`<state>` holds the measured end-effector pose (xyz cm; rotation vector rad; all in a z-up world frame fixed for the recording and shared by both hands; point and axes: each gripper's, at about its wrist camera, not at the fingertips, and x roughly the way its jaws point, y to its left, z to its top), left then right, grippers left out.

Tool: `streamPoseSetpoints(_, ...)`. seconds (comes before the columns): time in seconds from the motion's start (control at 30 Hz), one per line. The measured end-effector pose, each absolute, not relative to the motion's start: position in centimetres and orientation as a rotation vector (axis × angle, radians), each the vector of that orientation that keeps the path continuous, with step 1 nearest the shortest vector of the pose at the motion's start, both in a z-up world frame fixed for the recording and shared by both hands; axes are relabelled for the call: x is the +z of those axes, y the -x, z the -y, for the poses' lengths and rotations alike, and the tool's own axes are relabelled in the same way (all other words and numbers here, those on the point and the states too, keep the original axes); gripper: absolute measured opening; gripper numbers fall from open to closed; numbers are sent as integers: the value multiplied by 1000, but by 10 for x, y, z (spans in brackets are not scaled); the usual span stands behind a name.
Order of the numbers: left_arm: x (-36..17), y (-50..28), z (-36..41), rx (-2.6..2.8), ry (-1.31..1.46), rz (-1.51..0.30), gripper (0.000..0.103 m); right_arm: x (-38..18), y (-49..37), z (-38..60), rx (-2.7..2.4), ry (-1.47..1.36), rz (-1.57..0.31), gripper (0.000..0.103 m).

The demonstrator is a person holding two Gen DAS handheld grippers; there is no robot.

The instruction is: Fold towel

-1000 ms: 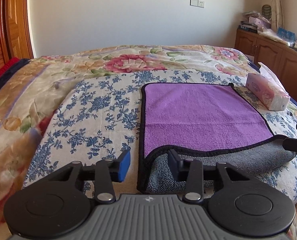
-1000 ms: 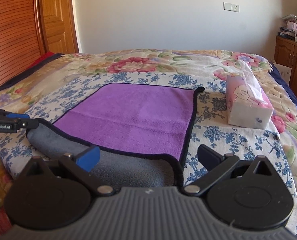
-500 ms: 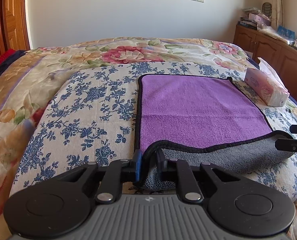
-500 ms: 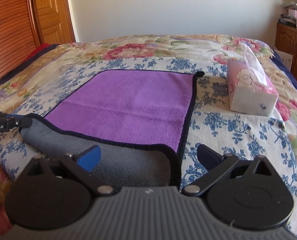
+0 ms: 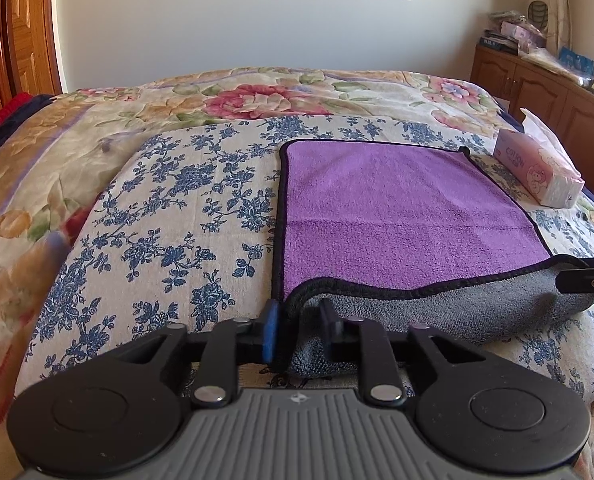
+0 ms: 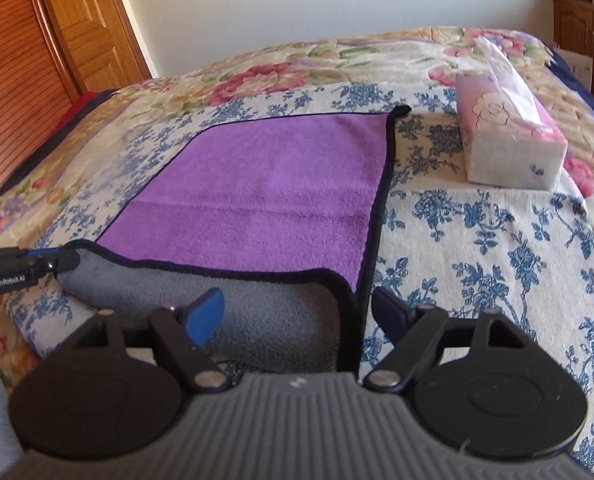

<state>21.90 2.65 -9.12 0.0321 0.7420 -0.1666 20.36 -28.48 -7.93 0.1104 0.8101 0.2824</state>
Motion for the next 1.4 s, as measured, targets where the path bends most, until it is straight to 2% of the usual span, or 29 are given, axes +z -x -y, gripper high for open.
streamPoseSetpoints(0.17, -93, -220, -25, -179, -28, -746, 34, -80, -205, 288, 294, -124, -830, 63)
streamPoseSetpoints(0.27, -94, -220, -24, -185, -28, -750, 34, -80, -207, 289, 313, -146, -845, 59)
streamPoseSetpoints(0.33, -95, -221, -23, -198, -25, -760, 30, -79, -207, 289, 319, -139, -852, 57)
streamPoseSetpoints(0.4, -95, -220, -20, -201, -43, -756, 19, -79, -207, 289, 321, -134, -856, 53)
streamPoseSetpoints(0.43, -95, -219, -19, -201, -55, -752, 17, -79, -207, 289, 322, -132, -858, 51)
streamPoseSetpoints(0.5, -95, -218, -18, -205, -64, -748, 9, -80, -207, 289, 323, -124, -860, 42)
streamPoseSetpoints(0.53, -94, -217, -18, -203, -68, -741, 8, -80, -207, 289, 324, -121, -861, 40)
streamPoseSetpoints(0.6, -92, -216, -18, -193, -75, -722, 7, -80, -208, 289, 324, -115, -863, 27)
streamPoseSetpoints(0.73, -88, -216, -19, -191, -68, -700, 6, -78, -208, 290, 327, -104, -854, 21)
streamPoseSetpoints(0.8, -86, -215, -20, -192, -61, -692, 6, -77, -208, 290, 324, -96, -844, 8)
streamPoseSetpoints(0.97, -81, -214, -19, -196, -51, -670, 6, -73, -208, 292, 322, -87, -822, 4)
streamPoseSetpoints(1.4, -65, -217, -16, -199, -41, -611, 5, -53, -204, 292, 327, -79, -723, 4)
